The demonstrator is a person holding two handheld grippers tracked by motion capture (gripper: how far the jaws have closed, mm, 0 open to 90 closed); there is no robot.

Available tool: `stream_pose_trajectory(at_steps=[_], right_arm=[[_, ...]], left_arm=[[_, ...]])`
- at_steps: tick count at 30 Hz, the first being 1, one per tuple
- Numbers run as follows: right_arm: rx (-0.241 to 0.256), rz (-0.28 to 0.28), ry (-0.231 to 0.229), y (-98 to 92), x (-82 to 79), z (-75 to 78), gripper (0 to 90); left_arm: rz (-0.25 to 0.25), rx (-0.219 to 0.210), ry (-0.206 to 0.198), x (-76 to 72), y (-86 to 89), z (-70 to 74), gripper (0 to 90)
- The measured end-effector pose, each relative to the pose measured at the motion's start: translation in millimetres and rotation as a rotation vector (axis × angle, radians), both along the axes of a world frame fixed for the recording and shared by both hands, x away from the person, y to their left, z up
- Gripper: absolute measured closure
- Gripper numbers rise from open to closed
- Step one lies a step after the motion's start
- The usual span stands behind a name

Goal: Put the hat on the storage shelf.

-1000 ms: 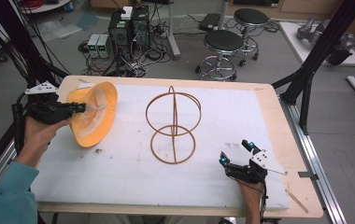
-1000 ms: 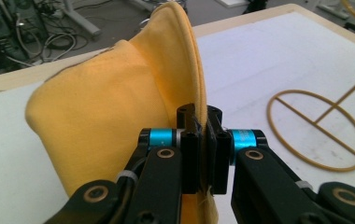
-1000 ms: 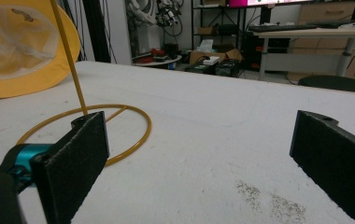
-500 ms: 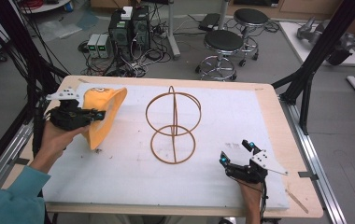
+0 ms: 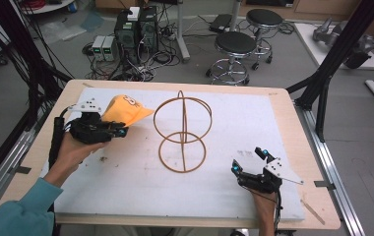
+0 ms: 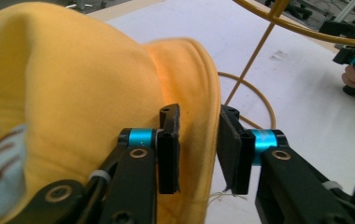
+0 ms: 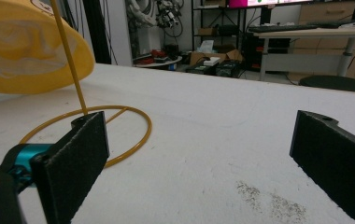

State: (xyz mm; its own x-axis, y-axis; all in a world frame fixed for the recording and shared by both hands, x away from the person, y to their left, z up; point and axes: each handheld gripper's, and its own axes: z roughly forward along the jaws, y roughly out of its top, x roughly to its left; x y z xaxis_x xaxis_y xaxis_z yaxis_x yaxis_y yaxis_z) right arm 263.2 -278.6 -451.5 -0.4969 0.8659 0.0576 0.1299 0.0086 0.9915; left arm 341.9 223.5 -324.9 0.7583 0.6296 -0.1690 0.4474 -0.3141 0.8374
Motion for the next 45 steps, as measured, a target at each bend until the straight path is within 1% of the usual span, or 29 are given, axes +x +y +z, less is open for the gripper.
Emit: stream_pose_trajectory(at_steps=[2,7,11,13,14,16,18,20,22,32,39,40,43,45], right_arm=[[0.002,0.0,0.0,0.0,-0.1,0.0,3.6],[0.003,-0.001,0.001,0.0,-0.2,0.0,3.6],[0.004,-0.002,0.003,0.3,-0.5,0.0,3.6],[0.004,-0.003,0.003,0.3,-0.5,0.0,3.6],[0.003,-0.004,0.002,0.4,-0.5,0.0,3.6],[0.003,-0.004,0.005,0.5,-0.7,0.0,3.6],[0.002,-0.005,0.005,0.6,-0.8,0.0,3.6],[0.001,-0.005,0.004,0.6,-0.8,0.0,3.6],[0.002,-0.005,0.004,0.5,-0.8,0.0,3.6],[0.0,-0.004,0.004,0.6,-0.8,0.0,3.6],[0.0,-0.005,0.003,0.6,-0.7,0.0,3.5],[0.0,-0.005,0.003,0.6,-0.7,0.0,3.6],[0.001,-0.003,0.006,0.8,-1.0,0.0,3.5],[-0.002,-0.003,0.004,0.8,-1.0,0.0,3.6]], left_arm=[[-0.009,-0.001,0.003,-0.9,-2.1,-0.4,66.2],[-0.032,-0.011,0.013,-4.4,-4.1,-1.7,61.3],[-0.045,-0.025,0.021,-8.2,-4.3,-1.5,55.0],[-0.046,-0.027,0.014,-9.5,-4.8,-1.1,50.2],[-0.039,-0.021,0.006,-10.2,-5.0,-0.7,47.3],[-0.022,-0.014,0.003,-10.6,-4.4,-0.4,41.1],[-0.017,-0.015,0.003,-10.7,-3.8,-1.0,38.1],[-0.006,0.001,-0.003,-10.9,-2.9,-1.9,28.6],[-0.004,-0.008,-0.003,-11.2,-1.6,-3.3,28.5],[0.015,0.01,0.005,-11.0,2.1,-8.0,27.7],[0.023,0.028,0.005,-14.7,5.7,-9.7,27.8],[0.026,0.024,0.008,-15.3,6.8,-10.3,27.8],[0.039,0.036,0.007,-15.0,10.1,-10.9,27.8],[0.047,0.032,0.008,-13.0,11.9,-10.9,27.8]])
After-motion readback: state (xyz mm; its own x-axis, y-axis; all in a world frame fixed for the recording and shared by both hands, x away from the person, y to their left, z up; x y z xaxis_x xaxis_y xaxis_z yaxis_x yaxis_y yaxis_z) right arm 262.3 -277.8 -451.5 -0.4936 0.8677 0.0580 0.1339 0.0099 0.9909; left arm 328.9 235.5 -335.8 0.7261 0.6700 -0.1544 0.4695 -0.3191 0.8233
